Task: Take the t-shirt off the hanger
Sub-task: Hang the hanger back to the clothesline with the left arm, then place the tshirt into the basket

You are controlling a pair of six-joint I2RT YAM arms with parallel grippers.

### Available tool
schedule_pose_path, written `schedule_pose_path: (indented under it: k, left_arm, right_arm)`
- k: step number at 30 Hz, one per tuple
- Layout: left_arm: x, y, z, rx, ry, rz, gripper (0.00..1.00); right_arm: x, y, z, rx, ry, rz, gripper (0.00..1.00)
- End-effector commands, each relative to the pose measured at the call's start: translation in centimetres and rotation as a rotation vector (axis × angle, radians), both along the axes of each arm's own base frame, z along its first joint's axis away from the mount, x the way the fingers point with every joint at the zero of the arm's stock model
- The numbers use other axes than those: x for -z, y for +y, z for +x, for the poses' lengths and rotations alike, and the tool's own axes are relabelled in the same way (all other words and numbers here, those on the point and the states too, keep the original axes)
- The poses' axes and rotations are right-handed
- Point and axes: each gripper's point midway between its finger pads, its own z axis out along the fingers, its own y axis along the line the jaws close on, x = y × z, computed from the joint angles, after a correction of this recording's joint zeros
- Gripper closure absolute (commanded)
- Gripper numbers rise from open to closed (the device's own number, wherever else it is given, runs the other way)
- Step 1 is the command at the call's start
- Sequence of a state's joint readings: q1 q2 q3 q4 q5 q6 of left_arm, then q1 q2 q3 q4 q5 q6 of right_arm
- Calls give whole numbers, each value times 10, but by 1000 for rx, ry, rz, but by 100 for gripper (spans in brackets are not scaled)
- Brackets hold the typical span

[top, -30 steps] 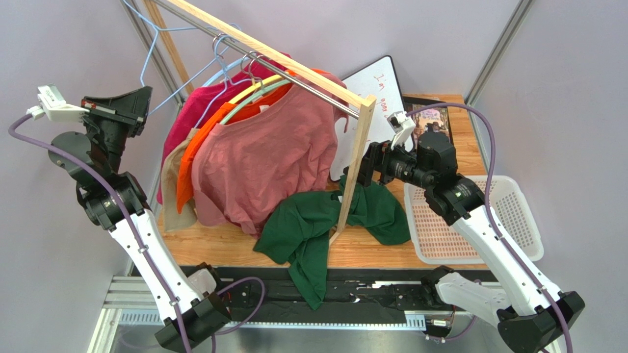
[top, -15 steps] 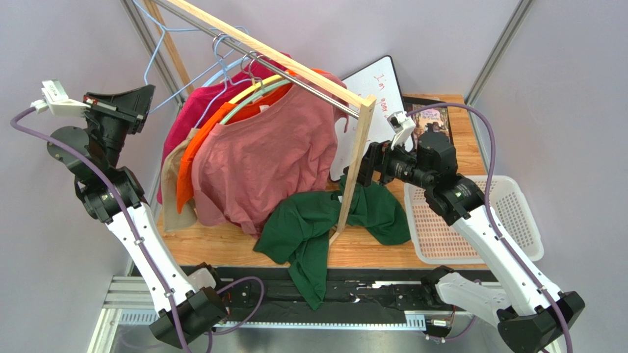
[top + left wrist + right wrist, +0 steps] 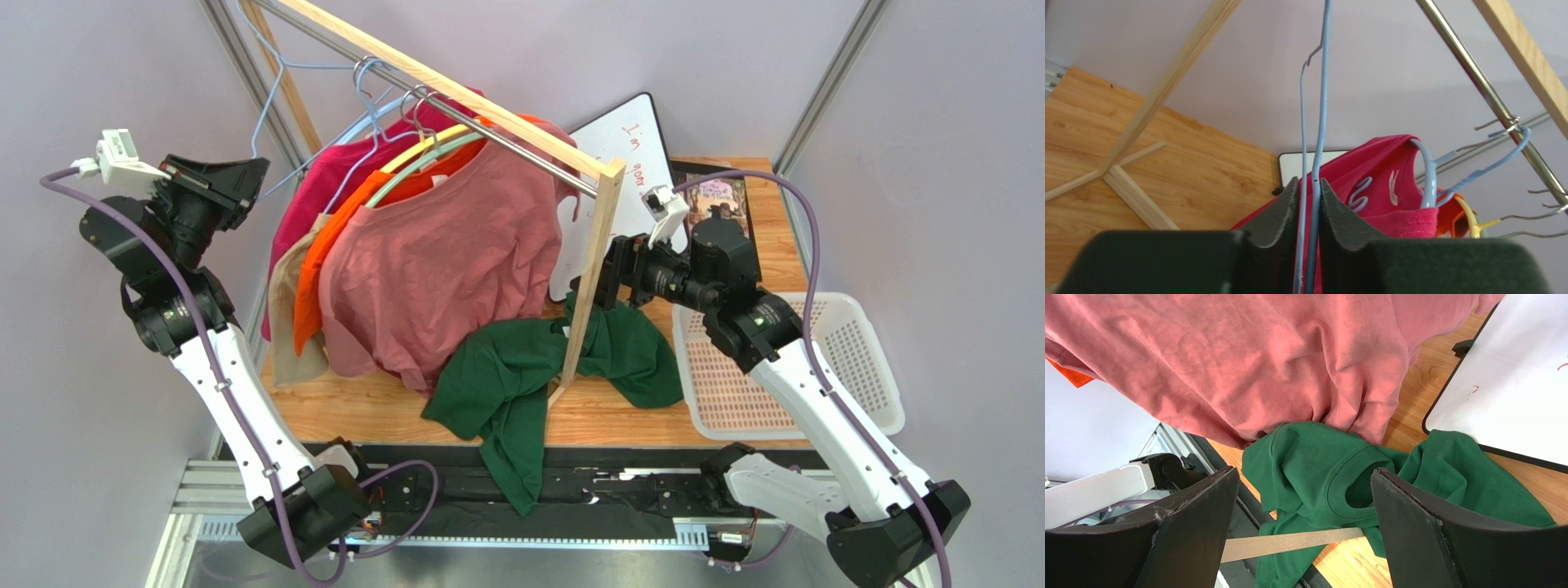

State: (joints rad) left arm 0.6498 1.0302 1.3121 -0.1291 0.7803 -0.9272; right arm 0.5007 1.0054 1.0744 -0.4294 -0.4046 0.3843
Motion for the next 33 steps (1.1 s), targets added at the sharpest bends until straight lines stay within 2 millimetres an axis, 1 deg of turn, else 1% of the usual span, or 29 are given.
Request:
schedule_pose_path:
  k: [1,2,3,4,5,6,7,8,9,10,12,13,14,15,16,18,19,20,21,22,23,24,25,26,28,29,30,32,33]
  left_arm:
    - [16,9,1,-36,70,37,70]
    - [16,10,0,-46,74,43,63]
    - [20,13,0,-67,89,43,60]
    - [18,14,-2,-82,86,70,58]
    - [17,15,-3,-88,87,83,54]
    - [19,16,-5,-101,97,87,52]
    - [14,15,-7,-109,91,100,51]
    - [12,15,-10,-115,89,126,31]
    - [12,15,-12,-123,92,134,28]
    - [4,13,-16,-132,76,159,27]
    - [1,12,-22,-150,85,196,19]
    - [-11,8,-29,-155,63,225,17]
    - [-16,5,-32,-152,56,243,15]
    - [-18,1,-36,-139,56,259,15]
    - [-29,-6,-43,-133,30,280,15]
    - [-36,-20,-50,-93,8,298,15]
    - [-44,-30,-58,-79,-17,323,15]
    - [-44,-47,-61,-28,-25,326,15]
    - [-48,-57,-68,-10,-49,346,16]
    - [-50,-75,-72,54,-70,357,15]
    - [-49,-83,-75,78,-74,358,15]
    - [-49,-91,-82,92,-86,359,16]
    - [-49,-102,-87,135,-99,359,16]
    - [-48,-107,-91,155,-106,361,16]
    - [-41,-117,-102,190,-113,355,17]
    - [-41,-121,-107,205,-126,351,17]
    - [-37,-128,-116,234,-138,354,17]
    - [-35,-136,-126,268,-157,348,17]
    - [-29,-144,-134,308,-164,346,17]
  right_arm:
    - [-14,2,3,1,-32,33,14]
    - [-13,1,4,9,-27,32,14]
    - [-9,0,4,20,-18,26,14]
    - [-5,-2,4,33,-7,19,14]
    - [-2,-7,10,85,11,12,14]
    - [6,-12,10,118,46,-9,14]
    - [10,-16,12,153,67,-18,14]
    - [16,-24,18,217,82,-39,14]
    - [24,-28,18,248,121,-51,13]
    - [30,-30,20,268,141,-64,13]
    - [48,-36,22,318,198,-94,12]
    - [56,-37,24,331,219,-106,12]
    - [63,-38,25,347,238,-116,11]
    - [76,-39,25,353,264,-129,10]
    - [82,-38,25,358,282,-128,10]
    - [96,-34,27,348,308,-133,8]
    - [107,-34,26,350,335,-141,7]
    - [115,-32,27,350,355,-149,6]
    - [118,-30,29,348,358,-144,6]
    - [127,-30,29,346,377,-151,5]
    - [136,-26,29,340,405,-152,5]
    - [139,-24,31,340,411,-145,4]
    - [149,-22,30,337,432,-149,4]
    - [155,-18,28,333,466,-133,4]
    - [168,-9,32,324,501,-105,4]
    - [178,-7,31,333,535,-94,4]
    - [189,-2,34,336,550,-100,4]
    - [200,-1,38,352,559,-118,4]
    - [206,3,39,353,566,-123,5]
